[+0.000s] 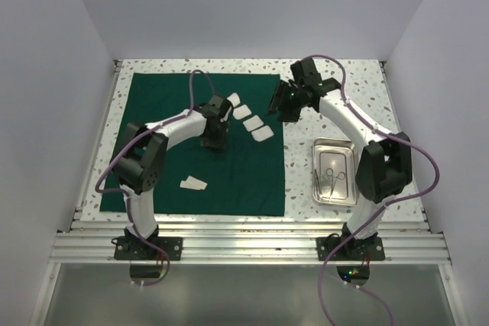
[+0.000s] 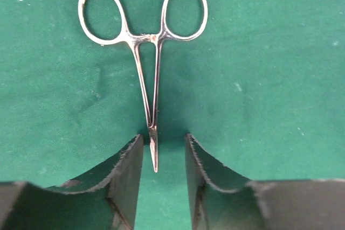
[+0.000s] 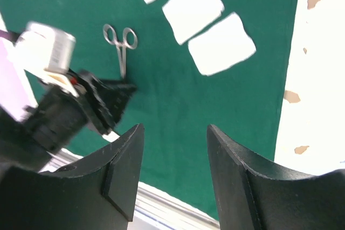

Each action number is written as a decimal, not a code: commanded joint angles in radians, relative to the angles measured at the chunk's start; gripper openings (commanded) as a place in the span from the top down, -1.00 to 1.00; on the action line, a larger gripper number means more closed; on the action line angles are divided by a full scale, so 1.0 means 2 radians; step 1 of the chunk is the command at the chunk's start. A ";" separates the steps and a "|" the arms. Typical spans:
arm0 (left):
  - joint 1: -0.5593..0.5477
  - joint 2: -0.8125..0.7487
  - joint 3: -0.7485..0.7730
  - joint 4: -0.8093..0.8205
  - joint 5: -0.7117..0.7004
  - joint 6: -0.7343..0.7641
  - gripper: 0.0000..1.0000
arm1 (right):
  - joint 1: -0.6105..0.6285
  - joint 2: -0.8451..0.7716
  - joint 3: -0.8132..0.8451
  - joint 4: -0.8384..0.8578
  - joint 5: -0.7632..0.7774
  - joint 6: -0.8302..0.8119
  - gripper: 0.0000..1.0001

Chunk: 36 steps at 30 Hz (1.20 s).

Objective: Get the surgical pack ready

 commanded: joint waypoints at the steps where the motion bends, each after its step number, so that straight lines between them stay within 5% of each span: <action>1: -0.008 0.024 0.008 0.002 -0.038 0.003 0.28 | 0.004 -0.008 -0.012 -0.004 -0.006 -0.013 -0.08; 6: -0.010 0.028 -0.016 0.008 -0.042 -0.001 0.47 | 0.006 0.003 -0.010 0.011 -0.014 -0.010 -0.07; 12: -0.010 0.025 -0.008 0.007 -0.032 0.007 1.00 | 0.031 0.040 -0.009 0.042 -0.050 0.013 -0.08; 22: -0.002 0.005 0.060 -0.047 0.042 -0.001 1.00 | 0.071 0.119 -0.019 0.155 -0.136 0.102 -0.07; 36: 0.008 -0.012 0.065 -0.057 0.109 -0.017 1.00 | 0.098 0.185 0.002 0.197 -0.144 0.148 0.04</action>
